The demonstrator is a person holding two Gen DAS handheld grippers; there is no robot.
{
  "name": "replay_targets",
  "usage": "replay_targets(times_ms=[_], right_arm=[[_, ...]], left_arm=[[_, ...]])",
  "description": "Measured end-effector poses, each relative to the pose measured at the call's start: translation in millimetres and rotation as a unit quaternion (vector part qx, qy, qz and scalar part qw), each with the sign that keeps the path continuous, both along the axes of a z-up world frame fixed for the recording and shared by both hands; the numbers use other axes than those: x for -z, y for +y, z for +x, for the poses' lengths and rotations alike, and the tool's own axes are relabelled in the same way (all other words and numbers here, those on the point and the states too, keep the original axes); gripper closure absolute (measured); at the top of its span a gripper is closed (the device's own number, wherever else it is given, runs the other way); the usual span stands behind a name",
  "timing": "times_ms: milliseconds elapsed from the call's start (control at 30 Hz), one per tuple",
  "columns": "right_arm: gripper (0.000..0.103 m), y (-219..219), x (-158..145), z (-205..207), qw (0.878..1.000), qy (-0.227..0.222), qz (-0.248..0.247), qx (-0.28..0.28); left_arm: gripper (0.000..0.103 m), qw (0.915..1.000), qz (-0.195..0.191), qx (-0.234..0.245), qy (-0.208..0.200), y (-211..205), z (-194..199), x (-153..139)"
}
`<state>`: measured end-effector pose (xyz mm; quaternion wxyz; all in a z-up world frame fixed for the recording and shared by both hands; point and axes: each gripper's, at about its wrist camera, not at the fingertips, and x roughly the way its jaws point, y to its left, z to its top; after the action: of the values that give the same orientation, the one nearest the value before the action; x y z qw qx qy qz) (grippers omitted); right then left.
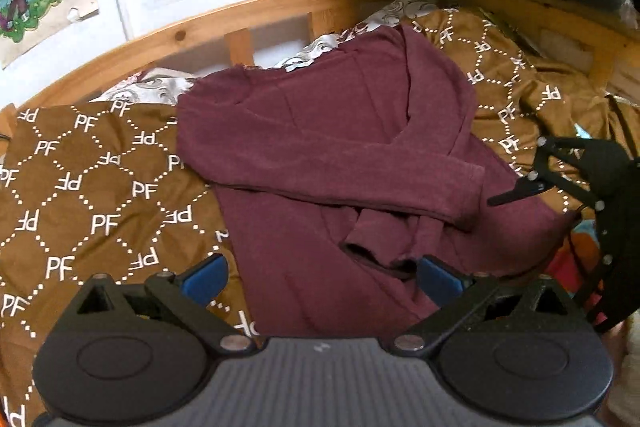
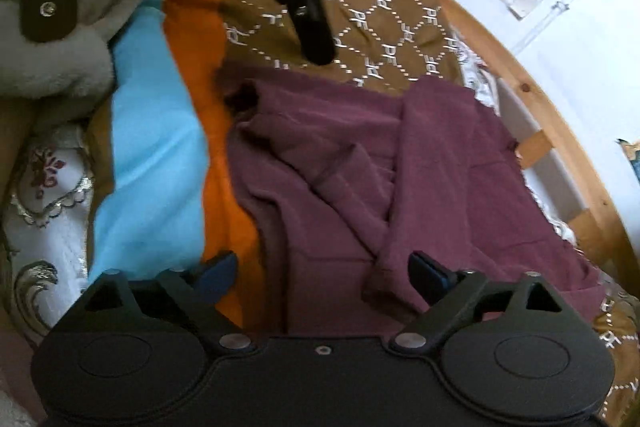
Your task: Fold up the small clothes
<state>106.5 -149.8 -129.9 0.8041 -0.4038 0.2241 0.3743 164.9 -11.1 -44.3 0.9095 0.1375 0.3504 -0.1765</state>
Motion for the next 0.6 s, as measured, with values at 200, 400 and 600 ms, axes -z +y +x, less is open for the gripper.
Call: replay_targets(times_ms=[200,400,600], right_arm=[[0.052,0.5,-1.4,13.7,0.999,0.029,0.012,0.020],[0.084,5.1,9.5,20.6,0.997,0.061,0.013,0.044],[0.096,-11.4,-11.8,36.0,0.986,0.090,0.109,0.094]], left_arm=[[0.001,0.9986,0.006,0.051,-0.008,-10.2,-7.3,0.6],[0.001,0.9950,0.029,0.095,-0.009,-27.9,-16.5,6.6],[0.001,0.9896,0.063,0.128,0.022,-47.7,-15.1,23.8]])
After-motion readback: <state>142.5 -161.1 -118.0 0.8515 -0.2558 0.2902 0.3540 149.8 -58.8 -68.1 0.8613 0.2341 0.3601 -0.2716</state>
